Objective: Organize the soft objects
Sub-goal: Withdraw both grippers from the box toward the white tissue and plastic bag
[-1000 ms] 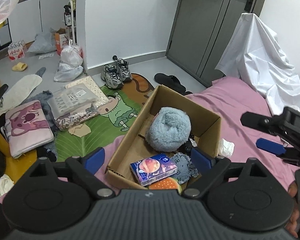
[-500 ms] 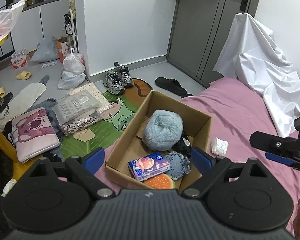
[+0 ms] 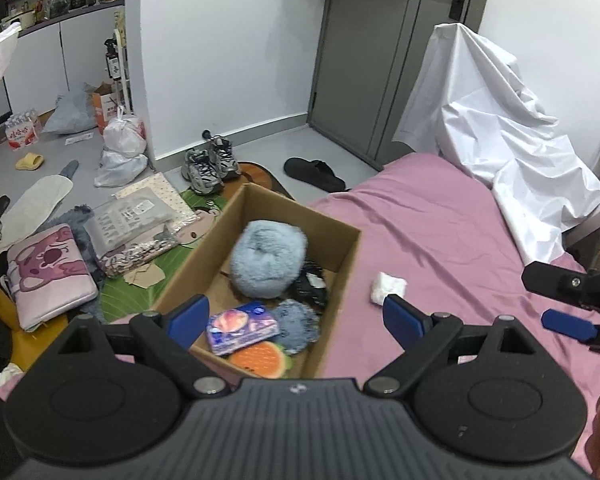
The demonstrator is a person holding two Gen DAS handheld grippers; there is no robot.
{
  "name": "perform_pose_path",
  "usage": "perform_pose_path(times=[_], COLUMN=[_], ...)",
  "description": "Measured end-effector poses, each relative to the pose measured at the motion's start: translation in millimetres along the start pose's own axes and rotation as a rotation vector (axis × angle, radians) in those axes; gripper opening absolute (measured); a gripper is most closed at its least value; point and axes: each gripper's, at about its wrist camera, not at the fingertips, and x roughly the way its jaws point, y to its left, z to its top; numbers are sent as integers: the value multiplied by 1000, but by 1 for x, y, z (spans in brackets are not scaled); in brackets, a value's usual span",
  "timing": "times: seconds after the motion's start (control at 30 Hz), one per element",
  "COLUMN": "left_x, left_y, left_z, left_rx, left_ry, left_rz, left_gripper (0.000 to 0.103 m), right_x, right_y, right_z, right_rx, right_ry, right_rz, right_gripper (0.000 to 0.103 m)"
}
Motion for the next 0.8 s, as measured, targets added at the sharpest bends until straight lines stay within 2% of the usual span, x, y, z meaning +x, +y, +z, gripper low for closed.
perform_pose_path(times=[0.27,0.5,0.6,0.77,0.8], left_x=[8,23,32,52,56], left_y=[-32,-63,-72,-87,-89], left_z=[-8,-11,-7,-3,-3], left_rx=[-11,3,-7,-19,-23], left_ry=[15,24,24,39,44], left_rz=[-43,-65,-61,-58,-54], left_gripper=[93,93,93,92,92], right_x=[-7,1,9,18,20], right_y=[-36,-70,-80,-92,-95], right_z=[-6,-9,-13,-19,-20], right_rx=[98,274,345,397,411], right_ry=[-9,4,34,51,58], right_rz=[-26,-18,14,-14,-18], right_gripper=[103,101,98,93,88])
